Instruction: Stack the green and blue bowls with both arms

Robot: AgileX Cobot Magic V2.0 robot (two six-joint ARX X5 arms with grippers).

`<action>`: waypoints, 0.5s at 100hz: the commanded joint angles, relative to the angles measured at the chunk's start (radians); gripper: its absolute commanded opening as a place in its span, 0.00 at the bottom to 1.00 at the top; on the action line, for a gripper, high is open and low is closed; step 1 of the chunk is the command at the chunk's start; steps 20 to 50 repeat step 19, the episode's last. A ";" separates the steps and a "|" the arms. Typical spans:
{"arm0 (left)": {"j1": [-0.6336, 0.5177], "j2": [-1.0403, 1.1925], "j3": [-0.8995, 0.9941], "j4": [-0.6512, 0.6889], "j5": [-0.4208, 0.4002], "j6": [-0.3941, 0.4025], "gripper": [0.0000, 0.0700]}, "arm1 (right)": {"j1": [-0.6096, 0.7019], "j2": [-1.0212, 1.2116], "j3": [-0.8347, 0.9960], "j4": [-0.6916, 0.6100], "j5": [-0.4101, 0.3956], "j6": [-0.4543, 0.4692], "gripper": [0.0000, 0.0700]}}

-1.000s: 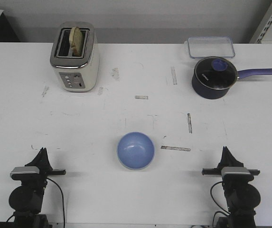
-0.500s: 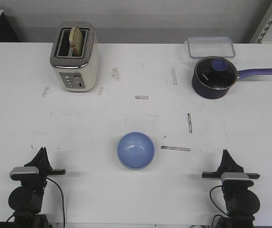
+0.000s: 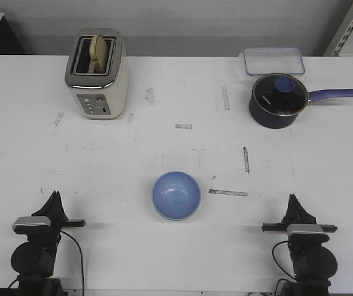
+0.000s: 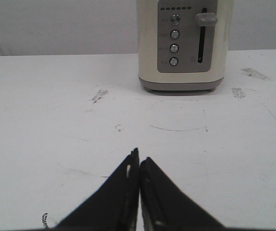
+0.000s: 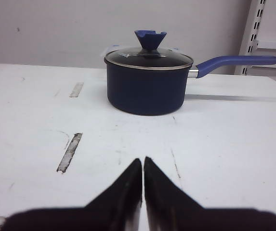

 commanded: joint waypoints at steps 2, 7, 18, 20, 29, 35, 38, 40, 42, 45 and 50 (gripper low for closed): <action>0.000 -0.001 -0.022 0.012 0.003 0.002 0.00 | -0.002 -0.001 -0.002 0.013 0.000 0.002 0.00; 0.000 -0.001 -0.022 0.012 0.003 0.002 0.00 | -0.002 -0.001 -0.002 0.013 0.000 0.002 0.00; 0.000 -0.001 -0.022 0.012 0.003 0.002 0.00 | -0.002 -0.001 -0.002 0.013 0.000 0.002 0.00; 0.000 -0.001 -0.022 0.012 0.003 0.002 0.00 | -0.002 -0.001 -0.002 0.013 0.000 0.002 0.00; 0.000 -0.001 -0.022 0.012 0.003 0.002 0.00 | -0.002 -0.001 -0.002 0.013 0.000 0.002 0.00; 0.000 -0.001 -0.022 0.012 0.003 0.002 0.00 | -0.002 -0.001 -0.002 0.013 0.000 0.002 0.00; 0.000 -0.001 -0.022 0.012 0.003 0.002 0.00 | -0.002 -0.001 -0.002 0.013 0.000 0.002 0.00; 0.000 -0.001 -0.022 0.012 0.003 0.002 0.00 | -0.002 -0.001 -0.002 0.013 0.000 0.002 0.00; 0.000 -0.001 -0.022 0.012 0.003 0.002 0.00 | -0.002 -0.001 -0.002 0.013 0.000 0.002 0.00; 0.000 -0.001 -0.022 0.012 0.003 0.002 0.00 | -0.002 -0.001 -0.002 0.013 0.000 0.002 0.00; 0.000 -0.001 -0.022 0.012 0.003 0.002 0.00 | -0.002 -0.001 -0.002 0.013 0.000 0.002 0.00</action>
